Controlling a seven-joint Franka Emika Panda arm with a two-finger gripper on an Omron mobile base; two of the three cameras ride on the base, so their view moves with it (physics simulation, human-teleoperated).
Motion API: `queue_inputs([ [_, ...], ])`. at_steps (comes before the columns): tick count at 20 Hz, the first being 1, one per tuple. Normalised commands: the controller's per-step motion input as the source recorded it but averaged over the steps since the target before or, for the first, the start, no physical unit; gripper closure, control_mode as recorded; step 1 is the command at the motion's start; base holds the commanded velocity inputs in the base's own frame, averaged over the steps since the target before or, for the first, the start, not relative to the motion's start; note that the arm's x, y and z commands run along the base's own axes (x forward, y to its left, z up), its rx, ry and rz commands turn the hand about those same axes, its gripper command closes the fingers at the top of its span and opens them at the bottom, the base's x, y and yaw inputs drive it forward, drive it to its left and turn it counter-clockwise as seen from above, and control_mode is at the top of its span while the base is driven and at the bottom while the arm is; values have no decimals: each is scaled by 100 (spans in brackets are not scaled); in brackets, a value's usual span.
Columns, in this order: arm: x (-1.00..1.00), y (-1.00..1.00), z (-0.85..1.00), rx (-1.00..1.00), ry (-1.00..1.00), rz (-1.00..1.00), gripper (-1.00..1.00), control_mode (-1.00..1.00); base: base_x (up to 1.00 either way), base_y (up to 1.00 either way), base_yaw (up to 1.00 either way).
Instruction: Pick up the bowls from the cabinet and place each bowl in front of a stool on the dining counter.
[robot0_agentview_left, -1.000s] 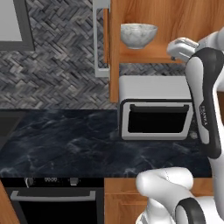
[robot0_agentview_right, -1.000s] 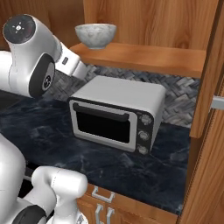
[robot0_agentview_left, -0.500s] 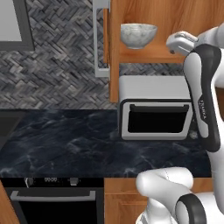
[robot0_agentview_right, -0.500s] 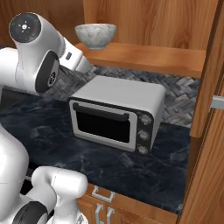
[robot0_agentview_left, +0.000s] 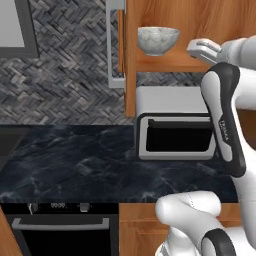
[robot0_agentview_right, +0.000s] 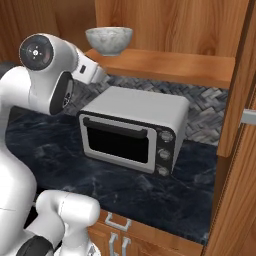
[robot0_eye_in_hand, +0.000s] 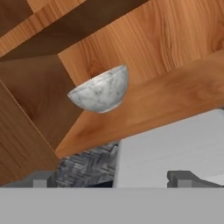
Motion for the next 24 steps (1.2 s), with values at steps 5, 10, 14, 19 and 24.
queue_inputs([
  [5, 28, -2, 33, 2, 0, 0, -100, -100, 0, 0, 0],
  [10, 32, 0, 23, 2, 1, 0, -100, -100, 0, 0, 0],
  [14, 45, 0, 1, 4, 1, 0, -100, -100, 0, 0, 0],
  [19, 41, -2, 0, 5, 3, 0, -100, -100, 0, 0, 0],
  [24, 30, -2, 8, 4, 7, 0, -100, -100, 0, 0, 0],
])
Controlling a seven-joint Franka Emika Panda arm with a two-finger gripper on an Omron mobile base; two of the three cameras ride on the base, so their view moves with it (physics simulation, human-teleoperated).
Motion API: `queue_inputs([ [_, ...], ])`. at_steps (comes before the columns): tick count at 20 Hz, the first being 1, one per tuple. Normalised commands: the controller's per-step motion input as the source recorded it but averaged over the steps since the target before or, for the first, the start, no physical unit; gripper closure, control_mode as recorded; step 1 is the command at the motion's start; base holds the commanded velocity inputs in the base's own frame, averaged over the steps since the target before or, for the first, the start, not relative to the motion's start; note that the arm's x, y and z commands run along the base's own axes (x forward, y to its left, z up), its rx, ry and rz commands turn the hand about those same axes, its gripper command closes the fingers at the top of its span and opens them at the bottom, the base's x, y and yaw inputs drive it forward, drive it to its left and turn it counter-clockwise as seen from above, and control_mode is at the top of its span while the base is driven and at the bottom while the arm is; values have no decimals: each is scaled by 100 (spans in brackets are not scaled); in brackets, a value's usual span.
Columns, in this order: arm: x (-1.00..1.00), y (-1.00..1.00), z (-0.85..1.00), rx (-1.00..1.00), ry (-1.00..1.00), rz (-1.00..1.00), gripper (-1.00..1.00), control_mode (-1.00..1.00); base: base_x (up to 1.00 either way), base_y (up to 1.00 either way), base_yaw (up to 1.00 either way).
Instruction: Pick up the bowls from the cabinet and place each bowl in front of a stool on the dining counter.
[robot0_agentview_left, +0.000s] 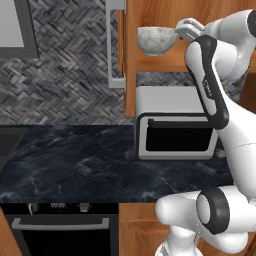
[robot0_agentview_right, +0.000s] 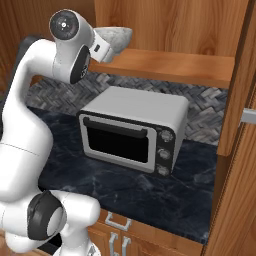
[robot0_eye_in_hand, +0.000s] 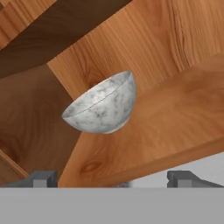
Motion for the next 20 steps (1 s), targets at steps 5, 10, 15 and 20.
queue_inputs([
  [5, 9, 0, 24, 0, 12, 0, -100, -100, 0, 0, 0],
  [10, 24, 0, 5, 0, 9, 0, -100, -100, 0, 0, 0],
  [15, 35, 0, -17, 0, 5, 1, -100, -100, 0, 0, 0],
  [20, 43, 0, -27, 0, 1, 2, -100, -100, 0, 0, 0],
])
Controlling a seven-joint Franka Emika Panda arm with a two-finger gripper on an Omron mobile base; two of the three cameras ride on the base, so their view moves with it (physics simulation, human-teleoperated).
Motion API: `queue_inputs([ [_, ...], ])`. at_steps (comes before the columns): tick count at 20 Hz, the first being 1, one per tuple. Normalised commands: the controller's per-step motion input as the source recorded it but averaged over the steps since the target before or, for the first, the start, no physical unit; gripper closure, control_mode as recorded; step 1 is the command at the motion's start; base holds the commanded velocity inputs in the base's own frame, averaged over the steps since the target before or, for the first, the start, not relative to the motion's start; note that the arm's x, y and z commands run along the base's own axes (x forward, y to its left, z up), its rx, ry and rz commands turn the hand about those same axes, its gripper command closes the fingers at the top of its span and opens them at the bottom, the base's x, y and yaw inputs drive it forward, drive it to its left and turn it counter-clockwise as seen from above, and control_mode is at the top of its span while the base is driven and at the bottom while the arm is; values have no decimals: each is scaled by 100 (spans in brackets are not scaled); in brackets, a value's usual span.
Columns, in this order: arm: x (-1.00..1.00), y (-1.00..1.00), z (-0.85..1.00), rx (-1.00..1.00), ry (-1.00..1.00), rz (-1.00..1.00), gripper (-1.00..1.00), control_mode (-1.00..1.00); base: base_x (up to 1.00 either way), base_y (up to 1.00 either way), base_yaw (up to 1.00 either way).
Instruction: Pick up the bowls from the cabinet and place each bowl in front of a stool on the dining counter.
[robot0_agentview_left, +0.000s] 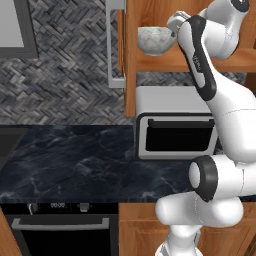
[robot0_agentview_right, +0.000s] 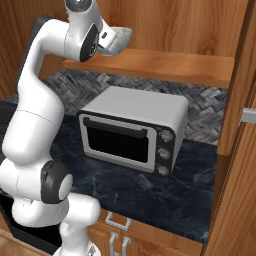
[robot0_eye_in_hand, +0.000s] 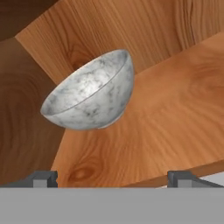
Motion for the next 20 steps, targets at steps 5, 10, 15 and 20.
queue_inputs([
  [5, 32, -1, -1, 0, 0, 0, -100, -100, 0, 0, 0],
  [10, 26, 0, 0, 0, 0, 0, -100, -100, 0, 0, 0],
  [15, 26, 0, 0, 0, 0, 0, -100, -100, 0, 0, 0],
  [20, 32, -2, 0, 0, 0, 0, -100, -100, 0, 0, 0],
])
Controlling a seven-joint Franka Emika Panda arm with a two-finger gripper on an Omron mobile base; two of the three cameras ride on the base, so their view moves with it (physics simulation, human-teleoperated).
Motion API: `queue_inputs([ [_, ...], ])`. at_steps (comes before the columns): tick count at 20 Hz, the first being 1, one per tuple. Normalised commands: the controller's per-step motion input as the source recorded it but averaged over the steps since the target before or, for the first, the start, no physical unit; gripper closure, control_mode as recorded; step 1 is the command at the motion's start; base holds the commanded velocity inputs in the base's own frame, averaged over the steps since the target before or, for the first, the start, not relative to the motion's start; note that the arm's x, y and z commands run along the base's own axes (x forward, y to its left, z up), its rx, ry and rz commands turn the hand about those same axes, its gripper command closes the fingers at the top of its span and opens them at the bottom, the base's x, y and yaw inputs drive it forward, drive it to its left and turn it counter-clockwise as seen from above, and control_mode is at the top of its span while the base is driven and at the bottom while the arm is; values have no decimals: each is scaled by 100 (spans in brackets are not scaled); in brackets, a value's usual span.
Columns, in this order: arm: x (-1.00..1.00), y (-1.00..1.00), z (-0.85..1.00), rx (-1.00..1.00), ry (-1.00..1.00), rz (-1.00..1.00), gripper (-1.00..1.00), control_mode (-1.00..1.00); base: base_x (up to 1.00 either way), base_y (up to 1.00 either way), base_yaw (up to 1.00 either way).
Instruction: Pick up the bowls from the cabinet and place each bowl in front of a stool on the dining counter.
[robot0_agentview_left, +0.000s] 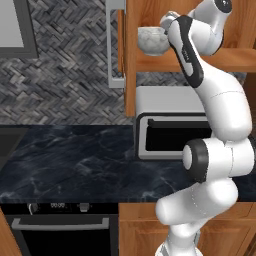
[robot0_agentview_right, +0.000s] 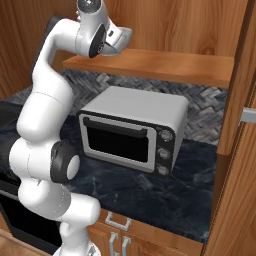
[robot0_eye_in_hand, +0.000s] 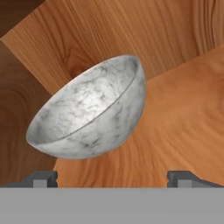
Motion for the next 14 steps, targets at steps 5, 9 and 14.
queue_inputs([
  [5, 29, -6, 0, 0, 0, 0, -100, -100, 0, 0, 0],
  [9, 24, -5, 0, 0, 2, 0, -100, -100, 0, 0, 0],
  [14, 20, -1, 0, 0, 7, 0, -100, -100, 0, 0, 0],
])
